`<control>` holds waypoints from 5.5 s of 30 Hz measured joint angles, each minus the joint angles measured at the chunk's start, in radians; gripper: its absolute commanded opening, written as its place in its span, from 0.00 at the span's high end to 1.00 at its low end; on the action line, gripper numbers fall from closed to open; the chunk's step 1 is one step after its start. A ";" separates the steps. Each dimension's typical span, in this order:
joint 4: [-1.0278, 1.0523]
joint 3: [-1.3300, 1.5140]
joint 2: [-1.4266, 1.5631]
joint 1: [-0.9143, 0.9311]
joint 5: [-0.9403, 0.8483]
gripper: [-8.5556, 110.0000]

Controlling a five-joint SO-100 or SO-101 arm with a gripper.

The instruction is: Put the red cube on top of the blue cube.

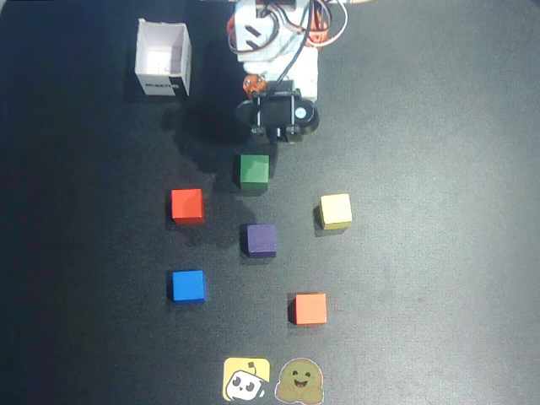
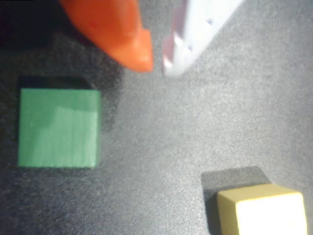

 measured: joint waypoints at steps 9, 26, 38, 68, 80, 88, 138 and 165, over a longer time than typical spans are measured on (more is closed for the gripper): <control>0.000 0.000 0.000 0.000 0.000 0.92; 0.000 0.000 0.000 0.000 0.000 0.92; 0.000 0.000 0.000 0.000 0.000 0.92; -0.051 0.000 0.000 0.000 -0.006 0.92; -0.196 0.000 0.000 0.000 -0.074 0.92; -0.192 -0.041 -0.035 0.000 -0.064 0.92; -0.181 -0.680 -1.143 0.453 0.054 0.74; -0.236 -0.744 -1.313 0.449 -0.344 0.74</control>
